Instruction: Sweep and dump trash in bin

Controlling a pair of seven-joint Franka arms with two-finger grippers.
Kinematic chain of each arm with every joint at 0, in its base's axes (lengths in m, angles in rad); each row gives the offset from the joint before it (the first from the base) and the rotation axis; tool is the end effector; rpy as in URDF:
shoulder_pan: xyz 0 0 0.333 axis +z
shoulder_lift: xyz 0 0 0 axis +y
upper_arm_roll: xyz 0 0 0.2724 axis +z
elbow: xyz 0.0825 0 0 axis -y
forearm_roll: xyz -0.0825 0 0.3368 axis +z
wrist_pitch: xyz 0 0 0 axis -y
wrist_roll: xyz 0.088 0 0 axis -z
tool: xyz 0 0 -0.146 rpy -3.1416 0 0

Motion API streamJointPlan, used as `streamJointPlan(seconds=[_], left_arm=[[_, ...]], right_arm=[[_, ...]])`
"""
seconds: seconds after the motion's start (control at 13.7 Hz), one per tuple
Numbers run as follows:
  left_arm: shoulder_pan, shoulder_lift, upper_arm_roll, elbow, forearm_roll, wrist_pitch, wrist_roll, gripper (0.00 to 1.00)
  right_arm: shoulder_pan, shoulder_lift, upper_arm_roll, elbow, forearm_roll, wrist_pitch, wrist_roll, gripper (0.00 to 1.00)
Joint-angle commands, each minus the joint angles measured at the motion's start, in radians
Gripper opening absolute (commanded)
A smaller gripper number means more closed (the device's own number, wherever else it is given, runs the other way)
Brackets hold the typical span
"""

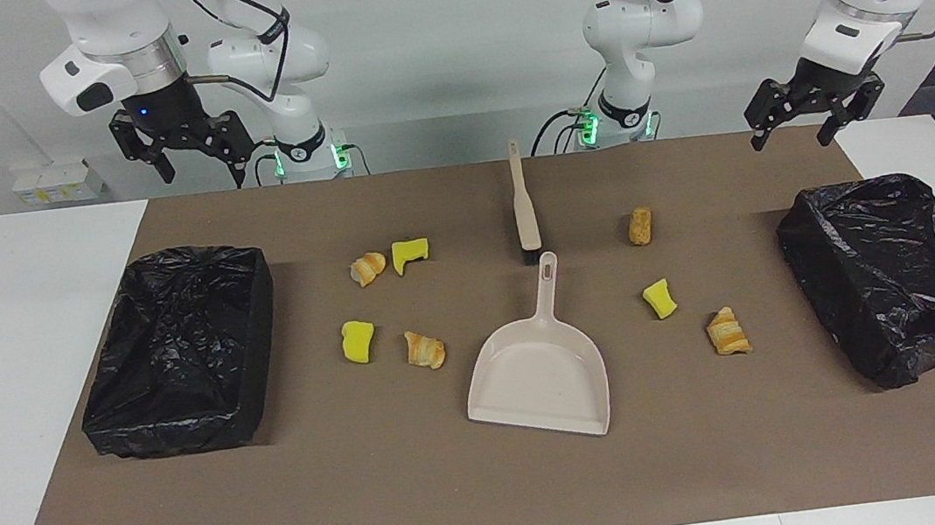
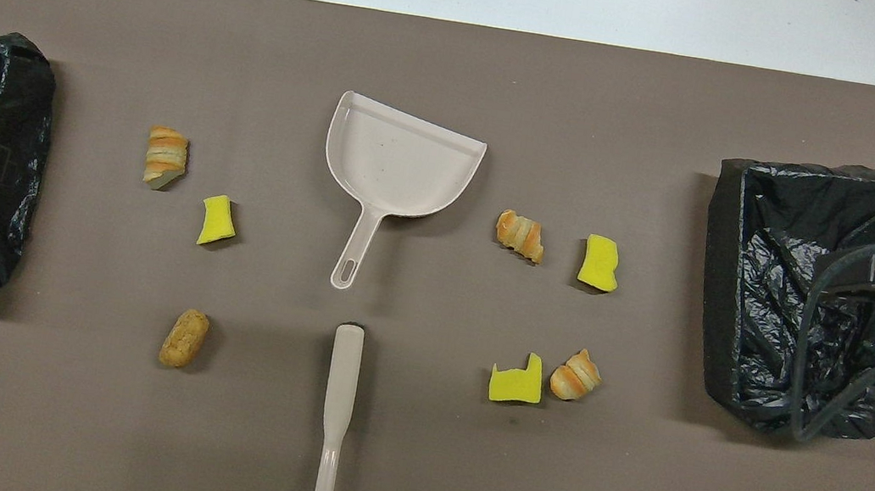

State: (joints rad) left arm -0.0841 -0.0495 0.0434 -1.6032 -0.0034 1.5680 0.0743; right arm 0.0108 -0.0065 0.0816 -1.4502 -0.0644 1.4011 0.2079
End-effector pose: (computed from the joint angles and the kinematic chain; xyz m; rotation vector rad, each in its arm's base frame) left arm 0.4939 -0.0202 0.5526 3.1310 -0.1803 0.0225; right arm 0.4849 0.0348 0.5812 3.0653 -0.1919 -0.0500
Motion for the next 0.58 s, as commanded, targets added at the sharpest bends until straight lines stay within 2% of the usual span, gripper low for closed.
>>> streamJointPlan(seconds=[0.0,0.51], left_arm=[[0.001,-0.007,0.000,-0.006,0.003,-0.003,-0.002,1.00],[0.003,-0.003,0.000,0.000,0.003,-0.002,0.001,1.00]], right_arm=[[0.005,-0.047,0.007,-0.056,-0.006,-0.002,-0.015,1.00],[0.011,-0.046,0.006,-0.056,0.000,-0.001,-0.013,1.00]])
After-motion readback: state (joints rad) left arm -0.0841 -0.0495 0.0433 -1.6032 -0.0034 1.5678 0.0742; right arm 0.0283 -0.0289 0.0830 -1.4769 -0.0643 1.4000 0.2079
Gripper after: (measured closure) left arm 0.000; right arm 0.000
